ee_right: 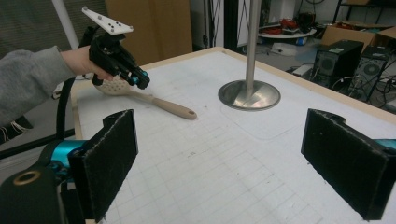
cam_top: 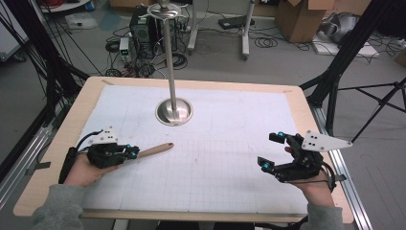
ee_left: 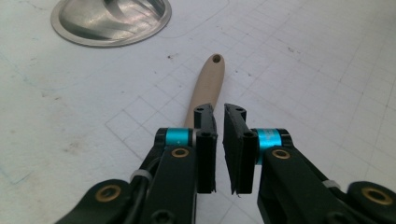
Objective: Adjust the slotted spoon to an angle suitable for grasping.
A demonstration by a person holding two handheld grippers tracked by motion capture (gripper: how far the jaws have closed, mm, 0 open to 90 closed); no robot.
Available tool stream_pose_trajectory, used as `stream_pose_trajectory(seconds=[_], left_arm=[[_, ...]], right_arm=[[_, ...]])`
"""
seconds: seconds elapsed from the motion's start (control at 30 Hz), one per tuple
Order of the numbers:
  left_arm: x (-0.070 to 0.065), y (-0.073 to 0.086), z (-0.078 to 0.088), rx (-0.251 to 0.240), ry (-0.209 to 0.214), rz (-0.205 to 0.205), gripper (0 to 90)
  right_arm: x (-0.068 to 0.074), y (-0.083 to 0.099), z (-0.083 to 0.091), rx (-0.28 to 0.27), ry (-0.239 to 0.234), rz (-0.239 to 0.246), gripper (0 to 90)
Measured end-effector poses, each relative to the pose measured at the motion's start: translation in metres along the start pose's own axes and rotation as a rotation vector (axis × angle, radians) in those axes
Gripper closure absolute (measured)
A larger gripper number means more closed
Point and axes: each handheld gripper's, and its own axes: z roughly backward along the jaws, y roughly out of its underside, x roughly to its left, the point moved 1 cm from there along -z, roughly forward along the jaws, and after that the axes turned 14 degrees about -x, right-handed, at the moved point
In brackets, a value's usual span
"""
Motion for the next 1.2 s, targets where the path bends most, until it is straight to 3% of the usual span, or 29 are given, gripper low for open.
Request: stream_pose_trajectory(seconds=[0.17, 0.27, 0.47, 0.57, 0.73, 0.9, 1.2], left_arm=[[0.002, 0.002, 0.005, 0.015, 0.036, -0.029, 69.9], [0.005, 0.001, 0.009, 0.017, 0.077, -0.002, 60.4], [0.011, 0.003, 0.015, 0.031, 0.103, 0.041, 41.1], [0.014, 0.006, 0.016, 0.075, 0.109, 0.06, 28.4], [0.016, 0.005, 0.018, 0.098, 0.106, 0.085, 16.9], [0.014, 0.003, 0.02, 0.074, 0.127, 0.092, 8.1], [0.012, 0.009, 0.041, 0.009, 0.103, 0.091, 5.7]], right_arm=[[0.0, 0.0, 0.0, 0.0, 0.0, 0.002, 9.7], [0.0, 0.0, 0.0, 0.001, 0.001, 0.0, 9.7], [-0.001, 0.001, -0.001, 0.006, 0.001, -0.005, 9.7], [-0.001, 0.001, -0.004, 0.002, -0.005, -0.002, 9.7], [-0.002, 0.001, -0.006, 0.0, -0.01, -0.01, 9.7], [-0.005, 0.001, -0.007, -0.007, -0.013, -0.014, 9.7], [-0.01, -0.003, -0.019, -0.043, -0.036, -0.02, 9.7]])
